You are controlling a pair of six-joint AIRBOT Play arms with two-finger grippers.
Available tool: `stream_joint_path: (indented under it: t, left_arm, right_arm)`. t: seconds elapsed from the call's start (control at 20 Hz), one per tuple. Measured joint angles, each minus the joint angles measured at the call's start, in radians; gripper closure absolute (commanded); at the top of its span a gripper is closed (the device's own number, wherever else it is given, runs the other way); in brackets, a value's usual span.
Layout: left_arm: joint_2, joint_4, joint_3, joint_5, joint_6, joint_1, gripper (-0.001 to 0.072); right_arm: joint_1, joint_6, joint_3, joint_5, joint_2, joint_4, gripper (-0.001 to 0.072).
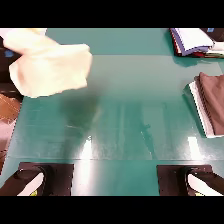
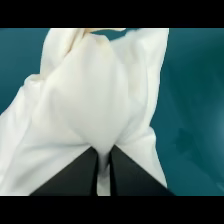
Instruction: Fold the shirts.
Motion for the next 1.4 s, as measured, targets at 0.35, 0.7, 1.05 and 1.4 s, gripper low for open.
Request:
stream_joint_path:
  t: [0.35,0.7,1.05,1.4]
  left_arm:
    - [-0.312,0.011,0.034,0.021,0.051,-0.441,0.0435]
    - [-0.544,0.015,0.039,0.117,0.068,-0.510,0.0114]
    - [-0.580,-0.086,-0.154,0.159,0.010,-0.196,0.0114]
    - [-0.700,-0.285,-0.311,0.278,0.074,-0.170,0.0119]
  right_arm:
    - [-0.003,0.000,0.072,-0.015,0.000,-0.002,0.0694]
    - [-0.003,0.000,0.082,0.001,0.000,-0.002,0.0694]
    - [-0.003,0.000,0.081,0.025,0.000,-0.002,0.0694]
    - [-0.003,0.000,0.016,0.076,0.001,-0.001,0.0694]
